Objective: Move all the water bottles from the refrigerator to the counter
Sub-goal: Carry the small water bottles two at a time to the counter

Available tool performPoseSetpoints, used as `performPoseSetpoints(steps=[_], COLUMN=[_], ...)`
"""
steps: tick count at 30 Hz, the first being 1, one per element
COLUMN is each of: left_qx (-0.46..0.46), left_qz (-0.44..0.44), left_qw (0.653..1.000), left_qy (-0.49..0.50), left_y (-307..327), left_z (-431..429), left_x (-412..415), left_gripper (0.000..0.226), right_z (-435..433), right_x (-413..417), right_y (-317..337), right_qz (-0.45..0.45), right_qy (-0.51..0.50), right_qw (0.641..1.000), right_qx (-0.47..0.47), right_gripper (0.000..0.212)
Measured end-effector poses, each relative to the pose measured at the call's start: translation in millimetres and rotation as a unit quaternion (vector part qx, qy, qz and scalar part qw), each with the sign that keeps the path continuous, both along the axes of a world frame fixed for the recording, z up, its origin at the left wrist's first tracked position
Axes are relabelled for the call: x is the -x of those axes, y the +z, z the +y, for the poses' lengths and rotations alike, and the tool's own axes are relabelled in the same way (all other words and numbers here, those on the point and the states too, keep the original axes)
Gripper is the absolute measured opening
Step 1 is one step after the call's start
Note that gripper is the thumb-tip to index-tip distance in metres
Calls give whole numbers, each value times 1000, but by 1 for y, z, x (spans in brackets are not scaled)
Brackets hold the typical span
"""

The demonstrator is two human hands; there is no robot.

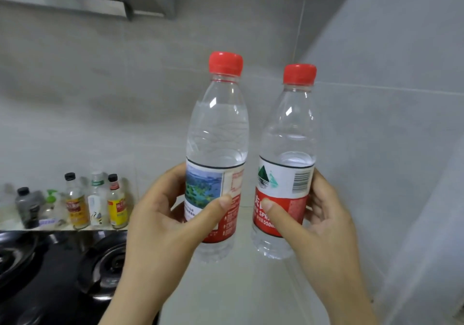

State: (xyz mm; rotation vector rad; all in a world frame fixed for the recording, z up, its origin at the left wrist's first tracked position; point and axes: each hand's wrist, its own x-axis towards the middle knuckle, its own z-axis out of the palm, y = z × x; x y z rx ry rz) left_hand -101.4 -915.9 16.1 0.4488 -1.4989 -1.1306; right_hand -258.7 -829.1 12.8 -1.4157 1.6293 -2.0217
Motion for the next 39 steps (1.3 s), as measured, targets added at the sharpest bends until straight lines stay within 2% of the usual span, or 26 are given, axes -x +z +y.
performPoseSetpoints(steps=[4, 10, 17, 19, 23, 27, 33, 39], left_qx=[-6, -2, 1, -4, -16, -30, -31, -81], left_qz=[6, 26, 6, 5, -14, -19, -54, -83], left_qw=[1000, 999, 998, 998, 999, 999, 998, 992], left_qy=[-27, -45, -62, -63, -49, -27, 13, 47], left_y=[0, 8, -2, -8, -14, -20, -39, -78], left_z=[-34, -90, -149, -162, -180, -200, -235, -266], left_x=[19, 44, 70, 78, 94, 115, 153, 185], left_gripper=[45, 41, 56, 50, 51, 44, 51, 63], right_z=[-28, -78, -126, -137, -156, -180, -217, -257], right_x=[15, 35, 57, 66, 86, 115, 162, 208], right_y=[0, 6, -3, -7, -15, -22, -39, -78], right_qz=[1, 17, 11, 12, 17, 13, 1, -29], right_qy=[-14, -43, -89, -93, -96, -90, -75, -65], right_qw=[1000, 999, 996, 995, 995, 995, 994, 990], right_qx=[1, 5, -14, -23, -39, -51, -84, -122], right_gripper=[62, 57, 55, 54, 62, 61, 61, 64])
